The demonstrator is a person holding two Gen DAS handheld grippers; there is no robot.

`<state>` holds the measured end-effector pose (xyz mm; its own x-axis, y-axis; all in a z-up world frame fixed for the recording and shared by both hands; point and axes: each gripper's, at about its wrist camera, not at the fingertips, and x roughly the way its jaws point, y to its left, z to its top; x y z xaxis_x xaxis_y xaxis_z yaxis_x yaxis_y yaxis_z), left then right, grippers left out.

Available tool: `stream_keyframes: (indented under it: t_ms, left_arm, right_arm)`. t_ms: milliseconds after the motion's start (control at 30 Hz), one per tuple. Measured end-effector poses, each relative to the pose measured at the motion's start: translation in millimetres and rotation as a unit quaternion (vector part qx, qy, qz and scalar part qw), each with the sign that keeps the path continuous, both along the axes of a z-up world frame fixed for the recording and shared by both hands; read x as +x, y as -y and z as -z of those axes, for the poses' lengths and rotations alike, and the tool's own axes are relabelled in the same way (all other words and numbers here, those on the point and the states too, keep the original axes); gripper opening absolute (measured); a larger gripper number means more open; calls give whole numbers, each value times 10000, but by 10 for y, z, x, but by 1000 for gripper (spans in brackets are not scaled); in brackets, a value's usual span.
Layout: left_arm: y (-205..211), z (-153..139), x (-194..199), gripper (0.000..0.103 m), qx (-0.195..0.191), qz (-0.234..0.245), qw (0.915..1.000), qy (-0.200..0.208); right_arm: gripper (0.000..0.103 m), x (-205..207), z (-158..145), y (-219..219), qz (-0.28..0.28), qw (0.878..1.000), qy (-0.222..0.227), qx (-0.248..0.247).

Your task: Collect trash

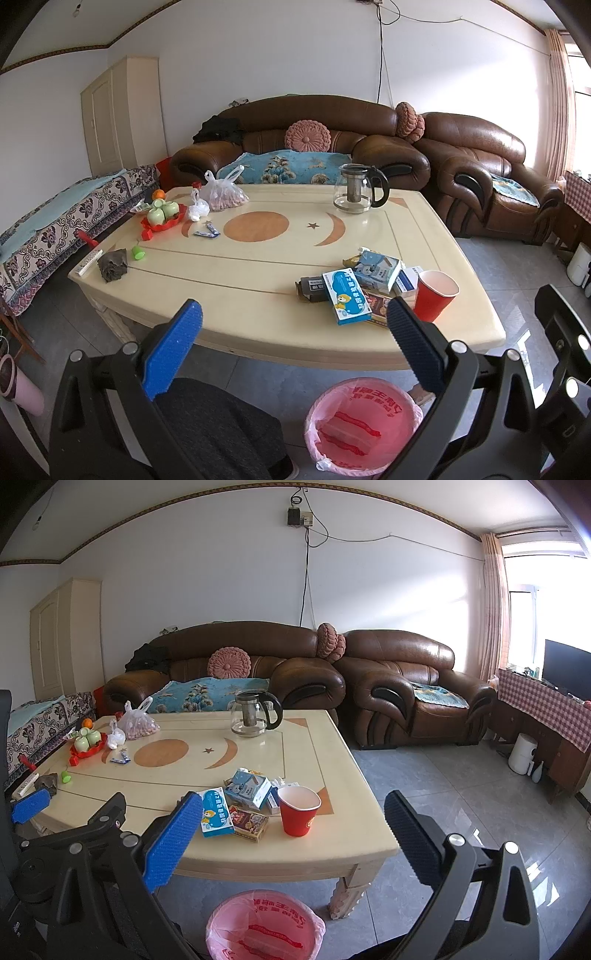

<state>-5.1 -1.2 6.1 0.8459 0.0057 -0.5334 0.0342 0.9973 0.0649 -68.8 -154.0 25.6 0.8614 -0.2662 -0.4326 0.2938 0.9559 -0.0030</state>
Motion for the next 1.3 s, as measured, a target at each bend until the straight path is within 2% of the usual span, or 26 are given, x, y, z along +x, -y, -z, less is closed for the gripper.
stream_keyframes:
  t_ms: [900, 1067, 1300]
  left_arm:
    - [18, -21, -1, 98, -28, 21, 10000, 2]
    - [11, 17, 120, 98, -136, 187, 9993, -310]
    - [-153, 239, 399, 98, -240, 409, 9964, -698]
  right_arm:
    - [96, 0, -25, 29, -1, 10000, 10, -5]
    - [96, 53, -12, 35, -55, 10000, -70, -35]
    - [96, 331, 27, 103, -137, 9994, -271, -186]
